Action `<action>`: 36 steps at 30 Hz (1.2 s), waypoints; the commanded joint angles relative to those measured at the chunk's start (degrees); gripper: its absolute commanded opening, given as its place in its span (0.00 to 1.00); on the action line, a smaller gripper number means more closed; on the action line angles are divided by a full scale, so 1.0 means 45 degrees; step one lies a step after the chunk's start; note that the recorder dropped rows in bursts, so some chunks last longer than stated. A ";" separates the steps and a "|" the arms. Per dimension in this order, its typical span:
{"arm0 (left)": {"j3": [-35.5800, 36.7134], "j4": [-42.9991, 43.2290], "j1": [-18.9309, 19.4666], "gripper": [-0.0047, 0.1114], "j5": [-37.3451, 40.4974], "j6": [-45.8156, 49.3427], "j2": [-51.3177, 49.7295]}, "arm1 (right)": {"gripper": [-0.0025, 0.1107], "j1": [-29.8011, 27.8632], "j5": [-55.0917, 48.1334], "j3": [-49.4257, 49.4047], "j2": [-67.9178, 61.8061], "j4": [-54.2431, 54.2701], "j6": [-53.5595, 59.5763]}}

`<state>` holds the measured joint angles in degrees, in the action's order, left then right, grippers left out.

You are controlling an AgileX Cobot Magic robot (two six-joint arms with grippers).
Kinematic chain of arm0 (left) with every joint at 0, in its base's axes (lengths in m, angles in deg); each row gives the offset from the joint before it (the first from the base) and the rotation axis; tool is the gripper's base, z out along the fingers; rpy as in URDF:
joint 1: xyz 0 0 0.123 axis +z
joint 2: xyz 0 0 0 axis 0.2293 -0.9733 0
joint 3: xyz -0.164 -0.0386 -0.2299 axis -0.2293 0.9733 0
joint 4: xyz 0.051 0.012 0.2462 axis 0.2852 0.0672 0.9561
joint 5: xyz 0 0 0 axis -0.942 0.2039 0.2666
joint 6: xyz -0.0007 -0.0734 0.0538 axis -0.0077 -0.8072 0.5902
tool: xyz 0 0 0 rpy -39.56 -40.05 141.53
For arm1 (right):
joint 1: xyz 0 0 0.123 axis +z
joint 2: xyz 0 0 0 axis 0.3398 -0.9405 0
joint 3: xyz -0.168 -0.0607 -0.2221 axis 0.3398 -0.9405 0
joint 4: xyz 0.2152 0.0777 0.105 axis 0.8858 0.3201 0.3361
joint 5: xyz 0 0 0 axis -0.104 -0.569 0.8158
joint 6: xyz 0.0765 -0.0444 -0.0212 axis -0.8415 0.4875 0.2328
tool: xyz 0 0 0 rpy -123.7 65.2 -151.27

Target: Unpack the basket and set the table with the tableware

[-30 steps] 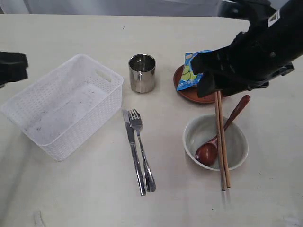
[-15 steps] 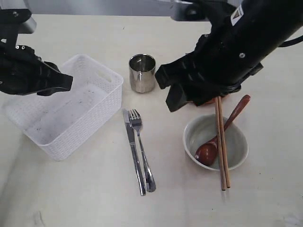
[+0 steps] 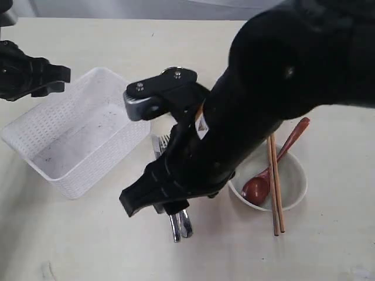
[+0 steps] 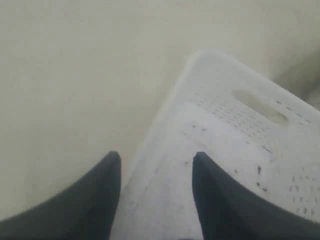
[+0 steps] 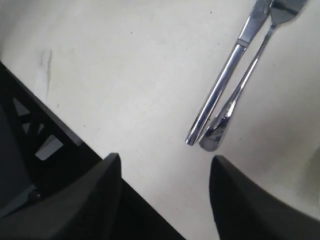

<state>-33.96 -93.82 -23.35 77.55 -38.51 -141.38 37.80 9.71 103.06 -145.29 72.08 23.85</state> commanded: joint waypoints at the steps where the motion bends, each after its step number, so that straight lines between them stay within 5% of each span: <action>1: -0.0049 -0.0221 0.0642 0.41 -0.0321 -0.0468 -0.0090 | 0.48 0.0391 0.0647 -0.0101 -0.1197 -0.0185 -0.0332; 14: -0.0010 -0.0130 0.0640 0.41 -0.0564 -0.0376 -0.0090 | 0.45 0.0422 0.3770 0.1870 -0.3856 0.0601 -0.0391; 17: 0.0143 -0.0103 0.0640 0.33 -0.1085 -0.0376 -0.0090 | 0.32 0.0398 0.3828 0.2438 -0.4613 0.0632 -0.0391; 21: 0.0912 -0.0132 0.0640 0.05 -0.2515 -0.0433 -0.0090 | 0.07 0.0398 0.3878 0.3022 -0.5464 0.0632 -0.0353; 22: 0.1100 -0.0187 0.0640 0.04 -0.2840 -0.0465 -0.0090 | 0.02 0.0398 0.3955 0.3135 -0.5544 0.0632 -0.0298; 26: 0.2014 -0.0918 0.0686 0.04 -0.4386 -0.0539 -0.0090 | 0.02 -0.0099 0.4997 0.3873 -0.6008 0.0641 -0.0064; 36: 0.2066 -0.1548 0.0930 0.04 -0.4235 -0.0564 -0.1220 | 0.02 -0.1830 0.3617 0.6914 -0.7937 0.0961 -0.0158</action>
<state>-25.03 -99.74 -19.40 58.39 -40.64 -146.01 30.09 26.27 131.84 -180.39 76.05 22.61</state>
